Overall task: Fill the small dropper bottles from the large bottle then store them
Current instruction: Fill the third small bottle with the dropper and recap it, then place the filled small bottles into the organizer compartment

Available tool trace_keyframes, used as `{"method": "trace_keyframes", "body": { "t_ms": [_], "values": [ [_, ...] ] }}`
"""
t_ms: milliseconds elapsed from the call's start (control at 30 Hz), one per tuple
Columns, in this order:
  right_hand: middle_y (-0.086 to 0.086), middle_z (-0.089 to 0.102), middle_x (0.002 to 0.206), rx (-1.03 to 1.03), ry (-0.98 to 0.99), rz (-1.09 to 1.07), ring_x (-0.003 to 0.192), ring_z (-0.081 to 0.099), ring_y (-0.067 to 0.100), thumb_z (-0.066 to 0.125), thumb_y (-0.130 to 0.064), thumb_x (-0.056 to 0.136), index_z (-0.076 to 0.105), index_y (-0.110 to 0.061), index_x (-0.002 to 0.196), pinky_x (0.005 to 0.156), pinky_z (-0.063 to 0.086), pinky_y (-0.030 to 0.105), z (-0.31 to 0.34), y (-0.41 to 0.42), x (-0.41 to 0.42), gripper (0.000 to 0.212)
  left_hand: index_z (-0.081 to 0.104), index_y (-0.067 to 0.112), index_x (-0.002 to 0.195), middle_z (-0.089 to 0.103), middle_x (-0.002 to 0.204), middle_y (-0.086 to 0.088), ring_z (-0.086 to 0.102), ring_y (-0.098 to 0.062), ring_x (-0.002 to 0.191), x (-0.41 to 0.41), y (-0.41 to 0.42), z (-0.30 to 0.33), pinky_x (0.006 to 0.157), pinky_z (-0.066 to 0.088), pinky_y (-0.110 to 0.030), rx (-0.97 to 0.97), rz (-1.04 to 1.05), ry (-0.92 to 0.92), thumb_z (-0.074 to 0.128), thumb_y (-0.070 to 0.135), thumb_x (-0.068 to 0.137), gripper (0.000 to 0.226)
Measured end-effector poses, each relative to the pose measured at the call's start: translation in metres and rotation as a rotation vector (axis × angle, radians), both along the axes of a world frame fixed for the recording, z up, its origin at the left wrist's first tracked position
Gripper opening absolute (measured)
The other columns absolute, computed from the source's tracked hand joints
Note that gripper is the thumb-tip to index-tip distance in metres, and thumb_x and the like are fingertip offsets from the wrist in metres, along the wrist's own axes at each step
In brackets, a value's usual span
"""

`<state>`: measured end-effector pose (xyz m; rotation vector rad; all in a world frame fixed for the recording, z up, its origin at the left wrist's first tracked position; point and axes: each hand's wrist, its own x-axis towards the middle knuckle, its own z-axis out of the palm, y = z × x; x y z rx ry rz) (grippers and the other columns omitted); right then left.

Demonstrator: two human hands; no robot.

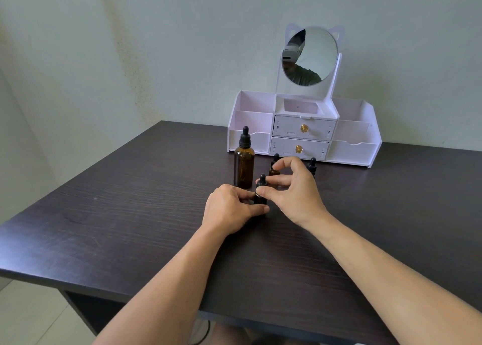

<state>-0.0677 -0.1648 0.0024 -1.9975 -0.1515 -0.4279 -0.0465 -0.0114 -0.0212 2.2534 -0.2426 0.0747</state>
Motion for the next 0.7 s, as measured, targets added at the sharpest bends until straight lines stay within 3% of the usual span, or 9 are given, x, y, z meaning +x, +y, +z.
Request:
{"method": "trace_keyframes", "body": {
  "t_ms": [67, 133, 267, 400, 533, 700],
  "values": [
    [-0.006, 0.072, 0.096, 0.01, 0.031, 0.034, 0.087, 0.07, 0.005, 0.085, -0.02, 0.069, 0.049, -0.027, 0.113, 0.082, 0.054, 0.023, 0.001, -0.005, -0.001, 0.058, 0.074, 0.032, 0.106, 0.067, 0.076, 0.012, 0.06, -0.003, 0.07, 0.0, 0.0, 0.0, 0.064, 0.052, -0.026, 0.009, 0.002, -0.009, 0.08, 0.05, 0.07, 0.04],
    [-0.006, 0.072, 0.098, 0.012, 0.064, 0.058, 0.084, 0.07, 0.008, 0.083, -0.02, 0.071, 0.052, -0.024, 0.112, 0.084, 0.056, 0.027, 0.002, -0.014, -0.004, 0.052, 0.074, 0.032, 0.105, 0.062, 0.07, 0.012, 0.055, -0.002, 0.063, -0.001, 0.001, -0.002, 0.058, 0.044, -0.022, 0.028, 0.0, -0.028, 0.079, 0.053, 0.069, 0.042],
    [-0.009, 0.07, 0.099, -0.355, 0.164, -0.016, 0.092, 0.066, 0.007, 0.073, -0.024, 0.081, 0.064, -0.026, 0.098, 0.092, 0.053, 0.033, 0.002, -0.047, -0.008, 0.02, 0.072, 0.03, 0.109, 0.058, 0.073, 0.012, 0.055, -0.005, 0.069, 0.0, -0.001, -0.001, 0.063, 0.043, -0.024, 0.078, 0.01, -0.059, 0.077, 0.055, 0.071, 0.045],
    [-0.013, 0.054, 0.138, -0.686, 0.254, 0.036, 0.131, 0.046, 0.012, 0.059, -0.035, 0.09, 0.058, -0.03, 0.128, 0.111, 0.036, 0.037, -0.004, -0.075, -0.023, 0.038, 0.072, 0.024, 0.11, 0.061, 0.091, 0.01, 0.061, -0.015, 0.093, 0.0, -0.01, 0.006, 0.088, 0.05, -0.036, 0.163, 0.005, -0.073, 0.075, 0.051, 0.076, 0.044],
    [-0.016, 0.026, 0.155, -0.817, 0.229, 0.15, 0.145, 0.016, 0.0, 0.041, -0.039, 0.1, 0.036, -0.032, 0.145, 0.121, 0.012, 0.03, -0.015, -0.086, -0.038, 0.047, 0.071, 0.021, 0.113, 0.069, 0.103, 0.004, 0.063, -0.015, 0.093, 0.0, -0.03, 0.01, 0.077, 0.05, -0.029, 0.152, -0.015, -0.034, 0.078, 0.045, 0.076, 0.045],
    [-0.011, 0.03, 0.155, -0.781, 0.188, 0.063, 0.145, 0.017, 0.003, 0.042, -0.044, 0.098, 0.039, -0.032, 0.144, 0.121, 0.011, 0.027, -0.02, -0.098, -0.044, 0.048, 0.07, 0.022, 0.115, 0.071, 0.105, 0.003, 0.064, -0.014, 0.091, 0.003, -0.064, 0.011, 0.073, 0.053, -0.029, 0.176, -0.001, -0.047, 0.076, 0.049, 0.076, 0.048]
  ]
}}
